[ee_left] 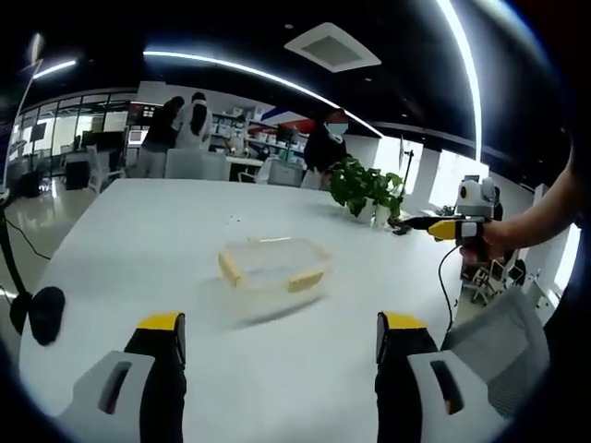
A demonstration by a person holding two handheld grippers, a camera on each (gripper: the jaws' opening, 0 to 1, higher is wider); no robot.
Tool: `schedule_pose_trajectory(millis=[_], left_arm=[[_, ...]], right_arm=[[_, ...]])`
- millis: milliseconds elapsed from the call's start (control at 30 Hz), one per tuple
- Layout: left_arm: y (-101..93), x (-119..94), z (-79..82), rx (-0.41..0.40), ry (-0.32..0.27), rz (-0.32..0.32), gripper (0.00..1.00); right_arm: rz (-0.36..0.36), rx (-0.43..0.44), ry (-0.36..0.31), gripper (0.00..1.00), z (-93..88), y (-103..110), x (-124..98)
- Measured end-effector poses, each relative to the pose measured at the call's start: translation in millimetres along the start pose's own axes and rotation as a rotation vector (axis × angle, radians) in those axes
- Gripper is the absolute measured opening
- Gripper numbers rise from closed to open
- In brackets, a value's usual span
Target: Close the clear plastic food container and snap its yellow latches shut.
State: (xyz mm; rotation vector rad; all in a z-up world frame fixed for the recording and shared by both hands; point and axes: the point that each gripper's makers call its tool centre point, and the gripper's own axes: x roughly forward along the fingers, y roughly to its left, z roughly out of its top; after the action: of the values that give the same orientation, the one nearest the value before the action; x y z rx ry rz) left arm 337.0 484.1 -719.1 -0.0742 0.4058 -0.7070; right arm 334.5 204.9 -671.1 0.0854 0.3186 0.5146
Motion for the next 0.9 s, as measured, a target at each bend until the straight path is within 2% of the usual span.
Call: schedule_pose_trajectory(millis=[467,733,900], left_arm=[[-19.4,-12.8,-2.3,0.014,-0.024,0.007,0.85],[-18.9,-25.6,-5.4,-0.011,-0.024,0.037,0.85],[-23.3,-32.5,-7.3,-0.009,-0.027,0.049,0.85]], right_arm=[[-0.009,-0.005,0.005,0.89,-10.8,2.6,-29.9],[-0.043,0.038,-0.042,0.87,-6.2,-5.5,-45.6],[-0.054,0.056,-0.064,0.87,-8.3,-0.2,-52.8]])
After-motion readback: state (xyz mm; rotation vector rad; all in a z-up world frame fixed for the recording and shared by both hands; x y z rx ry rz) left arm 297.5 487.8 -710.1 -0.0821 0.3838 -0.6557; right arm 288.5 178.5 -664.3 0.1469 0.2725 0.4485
